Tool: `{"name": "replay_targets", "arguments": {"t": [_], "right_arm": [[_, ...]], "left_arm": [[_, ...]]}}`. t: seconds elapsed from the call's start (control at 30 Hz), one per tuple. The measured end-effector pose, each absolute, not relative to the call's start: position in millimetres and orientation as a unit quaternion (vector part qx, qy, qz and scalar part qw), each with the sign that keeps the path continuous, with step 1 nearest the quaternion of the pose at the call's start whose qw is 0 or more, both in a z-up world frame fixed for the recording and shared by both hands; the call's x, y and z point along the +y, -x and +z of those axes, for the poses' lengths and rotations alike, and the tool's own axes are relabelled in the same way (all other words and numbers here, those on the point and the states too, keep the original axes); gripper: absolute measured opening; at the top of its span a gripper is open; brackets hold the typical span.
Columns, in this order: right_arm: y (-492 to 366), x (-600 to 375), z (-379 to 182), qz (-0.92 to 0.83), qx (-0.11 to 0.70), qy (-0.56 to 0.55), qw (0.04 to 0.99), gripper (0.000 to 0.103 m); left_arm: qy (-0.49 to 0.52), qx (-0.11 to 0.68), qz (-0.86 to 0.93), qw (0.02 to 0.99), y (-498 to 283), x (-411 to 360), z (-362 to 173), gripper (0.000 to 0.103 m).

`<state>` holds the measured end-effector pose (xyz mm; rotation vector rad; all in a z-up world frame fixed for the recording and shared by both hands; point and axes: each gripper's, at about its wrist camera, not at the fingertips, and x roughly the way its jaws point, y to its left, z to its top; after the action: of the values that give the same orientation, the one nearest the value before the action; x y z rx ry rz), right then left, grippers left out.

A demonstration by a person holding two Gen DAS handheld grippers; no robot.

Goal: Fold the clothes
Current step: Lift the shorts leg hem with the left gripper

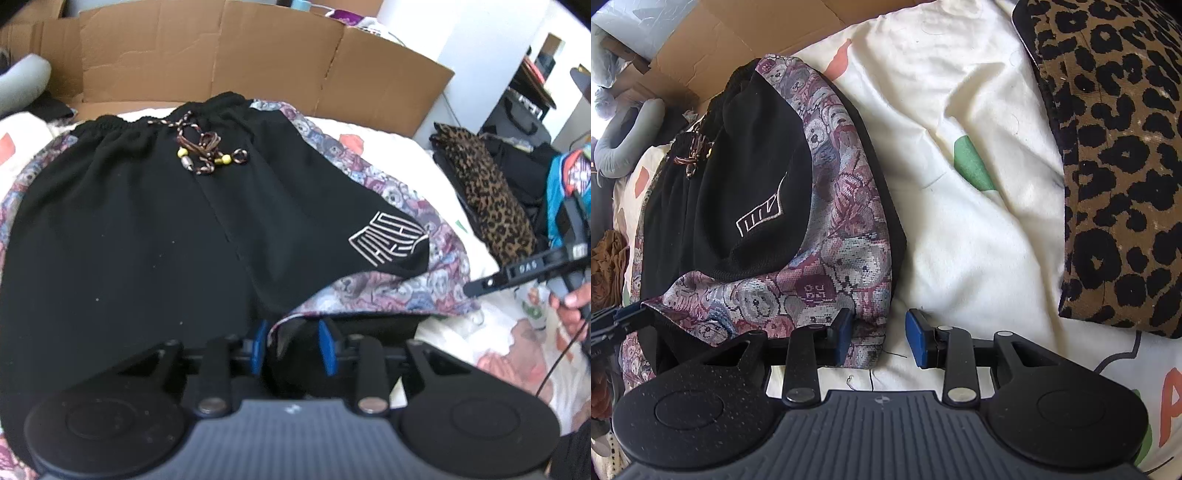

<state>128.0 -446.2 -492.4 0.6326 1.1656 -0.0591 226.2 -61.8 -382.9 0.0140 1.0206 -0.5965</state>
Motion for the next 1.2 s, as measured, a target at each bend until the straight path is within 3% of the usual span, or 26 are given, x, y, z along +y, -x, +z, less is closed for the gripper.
{"name": "replay_targets", "arguments": {"t": [0.03, 0.27, 0.67, 0.7, 0.8, 0.83, 1.2], "right_arm": [[-128, -446, -492, -0.027, 0.541, -0.294, 0.788, 0.039], [-130, -445, -494, -0.024, 0.534, -0.301, 0.79, 0.039], [-138, -434, -499, -0.011, 0.526, -0.294, 0.798, 0.039], [-138, -433, -498, -0.01, 0.526, -0.29, 0.799, 0.037], [-139, -432, -496, -0.008, 0.528, -0.28, 0.802, 0.006], [-140, -431, -496, -0.008, 0.529, -0.276, 0.802, 0.004], [-133, -436, -455, -0.018, 0.534, -0.231, 0.813, 0.001]], "left_arm": [[-0.002, 0.482, -0.281, 0.83, -228, -60, -384, 0.004], [0.064, 0.481, -0.23, 0.844, -231, -37, -383, 0.002], [0.069, 0.497, -0.205, 0.84, -231, -31, -396, 0.002], [0.07, 0.497, -0.206, 0.84, -230, -31, -396, 0.002], [0.072, 0.495, -0.212, 0.84, -229, -31, -393, 0.002], [0.071, 0.493, -0.215, 0.84, -228, -31, -392, 0.002], [0.06, 0.485, -0.273, 0.828, -208, -49, -367, 0.002]]}}
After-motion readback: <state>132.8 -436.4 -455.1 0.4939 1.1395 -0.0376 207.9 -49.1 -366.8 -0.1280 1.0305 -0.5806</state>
